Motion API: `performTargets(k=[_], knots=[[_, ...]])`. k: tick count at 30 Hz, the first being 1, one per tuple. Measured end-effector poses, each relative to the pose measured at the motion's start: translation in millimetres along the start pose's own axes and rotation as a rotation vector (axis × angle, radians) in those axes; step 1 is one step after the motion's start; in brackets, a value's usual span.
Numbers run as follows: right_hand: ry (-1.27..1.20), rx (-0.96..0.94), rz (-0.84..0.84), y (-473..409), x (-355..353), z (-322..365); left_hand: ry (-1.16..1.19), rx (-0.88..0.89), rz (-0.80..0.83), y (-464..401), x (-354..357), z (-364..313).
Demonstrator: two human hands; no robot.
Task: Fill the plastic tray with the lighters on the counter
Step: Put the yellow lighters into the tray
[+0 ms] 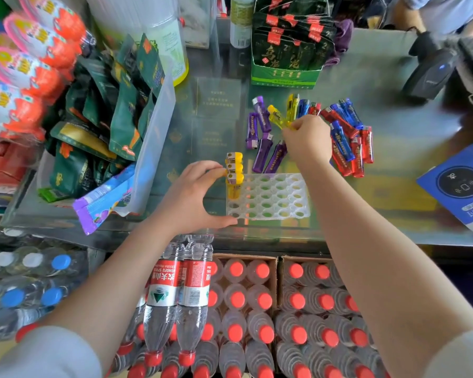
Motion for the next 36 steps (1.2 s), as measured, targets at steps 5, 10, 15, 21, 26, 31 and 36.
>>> performTargets(k=[5,10,15,21,26,31,36], knots=[[-0.374,-0.090,0.024,48,-27,-16,0.004,0.003,-0.003,0,-1,0],[-0.860,0.005,0.399,102,-21,-27,0.016,0.014,0.006,1,-1,-2],[-1.141,0.005,0.580,124,-6,-23,0.050,0.002,0.060,6,-3,-3],[-0.881,-0.206,0.451,132,2,-14,0.068,-0.002,0.033,19,-4,-1],[-0.510,-0.355,0.216,143,8,-6,0.080,0.015,0.021,20,-4,1],[-0.486,-0.396,0.145,153,15,0,0.087,0.011,0.013,19,-4,2],[-0.463,-0.368,0.105,158,20,1,0.073,0.014,0.016,19,-4,4]])
Point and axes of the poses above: each hand's wrist, its own y-axis away from the middle knuckle, its own x-axis out of the palm, z = x × y, the point moved 3 cm from there along -y, towards the middle knuckle, and after that the axes turned 13 degrees about y, right-handed, at the moved point
